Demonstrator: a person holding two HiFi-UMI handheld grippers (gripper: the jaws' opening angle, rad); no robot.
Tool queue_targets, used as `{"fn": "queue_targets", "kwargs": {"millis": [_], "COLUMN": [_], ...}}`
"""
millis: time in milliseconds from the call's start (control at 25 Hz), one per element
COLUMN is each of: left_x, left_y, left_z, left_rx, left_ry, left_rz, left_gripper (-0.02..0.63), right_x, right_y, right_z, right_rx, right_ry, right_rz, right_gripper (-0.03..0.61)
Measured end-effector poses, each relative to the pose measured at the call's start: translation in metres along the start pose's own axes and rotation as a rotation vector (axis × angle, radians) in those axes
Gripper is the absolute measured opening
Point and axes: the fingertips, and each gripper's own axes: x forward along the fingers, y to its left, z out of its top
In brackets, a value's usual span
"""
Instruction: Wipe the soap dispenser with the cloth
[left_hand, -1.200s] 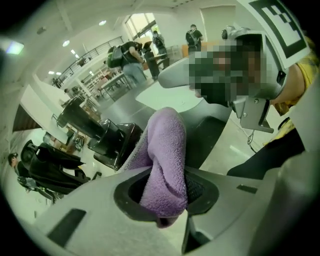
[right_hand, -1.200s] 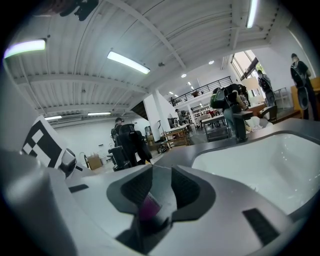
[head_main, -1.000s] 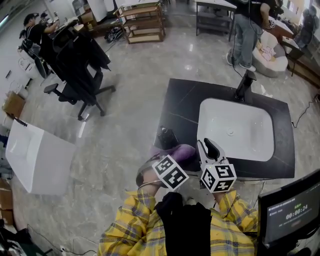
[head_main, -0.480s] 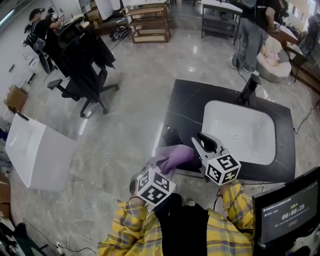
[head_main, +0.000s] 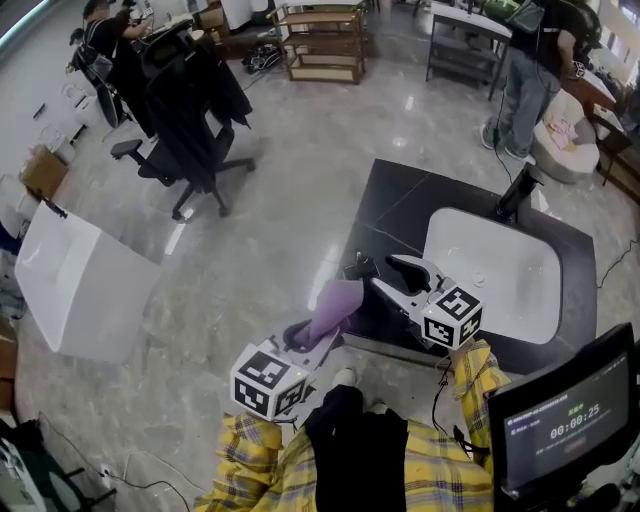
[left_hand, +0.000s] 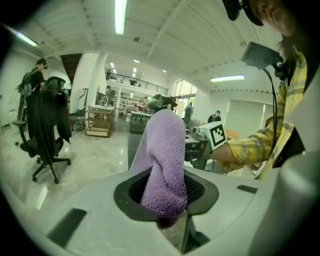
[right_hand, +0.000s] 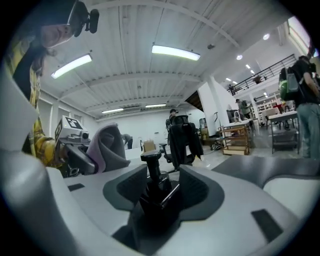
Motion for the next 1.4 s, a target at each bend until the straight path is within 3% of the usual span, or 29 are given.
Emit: {"fn": "queue_targets", "kwargs": {"millis": [120, 440, 640, 1040, 1200, 1400], "left_x": [-0.007, -0.011, -0.009, -0.010, -0.009, -0.005], "left_y": [0.009, 0.019, 0.018, 0.030, 0.033, 0.033], "left_z": [0.001, -0.004, -0.006, -0.013, -0.014, -0.014], "left_rx": [-0.053, -0.105, -0.108, -0.122, -0.128, -0.121], "left_ry": [-0.042, -0.069, -0.068, -0.054, -0.053, -0.053], "left_rz": [0.010, 0.033, 0.034, 0.047, 0.049, 0.050], "left_gripper": [0.086, 0.086, 0.086, 0.086, 0.086, 0.086], "right_x": [0.012, 0.031, 0.035, 0.045, 0.046, 0.046], "right_y": [0.006, 0.017, 0.022, 0.026, 0.025, 0.021], "right_z": [-0.001, -0.010, -0.017, -0.028, -0.029, -0.029], "right_rx": [-0.054, -0.192, -0.322, -0.431, -0.427, -0.395], "right_ry": [0.042, 0.178, 0.270, 0.379, 0.395, 0.371], "right_rz": [0.059, 0.211, 0.303, 0.446, 0.460, 0.381], "right_gripper": [0.181, 0.210, 0.210, 0.210, 0.210, 0.210]}}
